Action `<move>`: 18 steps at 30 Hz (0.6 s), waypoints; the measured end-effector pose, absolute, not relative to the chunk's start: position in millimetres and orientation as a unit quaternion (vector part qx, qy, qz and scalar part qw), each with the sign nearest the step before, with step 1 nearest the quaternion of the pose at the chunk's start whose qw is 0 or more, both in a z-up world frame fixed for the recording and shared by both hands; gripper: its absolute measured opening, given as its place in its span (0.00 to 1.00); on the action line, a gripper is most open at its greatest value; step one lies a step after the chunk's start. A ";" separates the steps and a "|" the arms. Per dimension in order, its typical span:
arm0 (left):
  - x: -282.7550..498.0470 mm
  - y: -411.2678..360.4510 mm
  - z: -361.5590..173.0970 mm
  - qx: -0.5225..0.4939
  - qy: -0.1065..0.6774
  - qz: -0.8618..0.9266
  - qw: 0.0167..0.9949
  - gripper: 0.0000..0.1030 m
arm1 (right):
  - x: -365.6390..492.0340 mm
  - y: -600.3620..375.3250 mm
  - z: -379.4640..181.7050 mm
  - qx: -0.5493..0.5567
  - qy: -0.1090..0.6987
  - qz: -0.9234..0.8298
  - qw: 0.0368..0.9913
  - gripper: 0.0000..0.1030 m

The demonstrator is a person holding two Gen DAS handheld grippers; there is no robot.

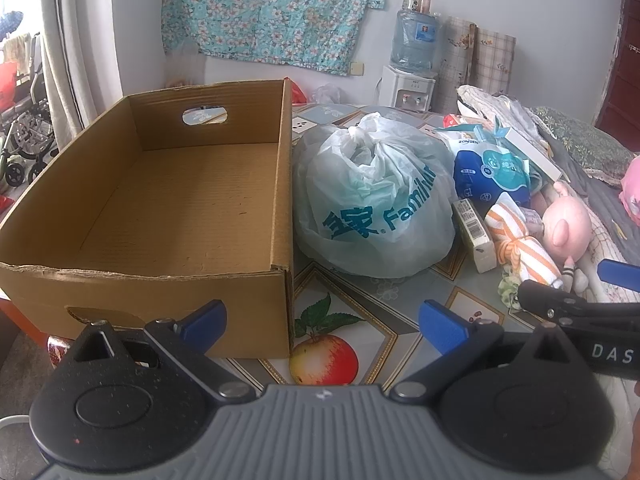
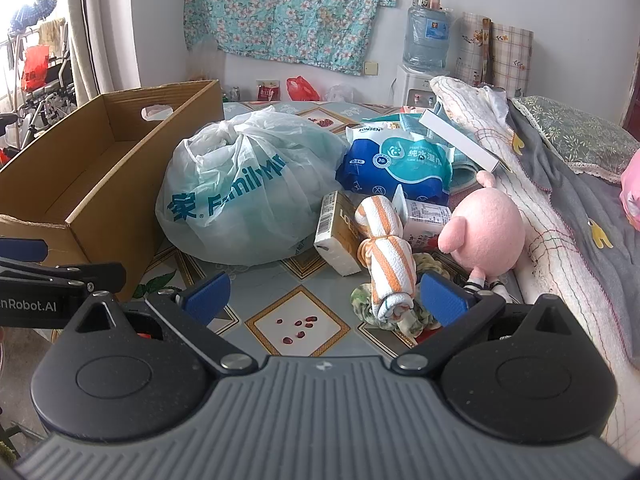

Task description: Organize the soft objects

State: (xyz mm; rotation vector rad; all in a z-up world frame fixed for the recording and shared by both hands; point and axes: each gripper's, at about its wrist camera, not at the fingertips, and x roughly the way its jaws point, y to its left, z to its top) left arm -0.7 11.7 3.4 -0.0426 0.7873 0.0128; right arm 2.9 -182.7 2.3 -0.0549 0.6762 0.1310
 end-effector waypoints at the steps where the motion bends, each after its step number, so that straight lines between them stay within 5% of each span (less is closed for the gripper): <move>1: -0.6 11.7 3.4 -0.021 0.384 0.006 0.923 1.00 | 3.0 -183.0 2.4 -0.026 0.332 0.064 0.941 0.99; 18: 0.8 11.5 0.2 -0.022 0.387 0.006 0.922 1.00 | 3.2 -182.6 1.4 -0.027 0.332 0.064 0.941 0.99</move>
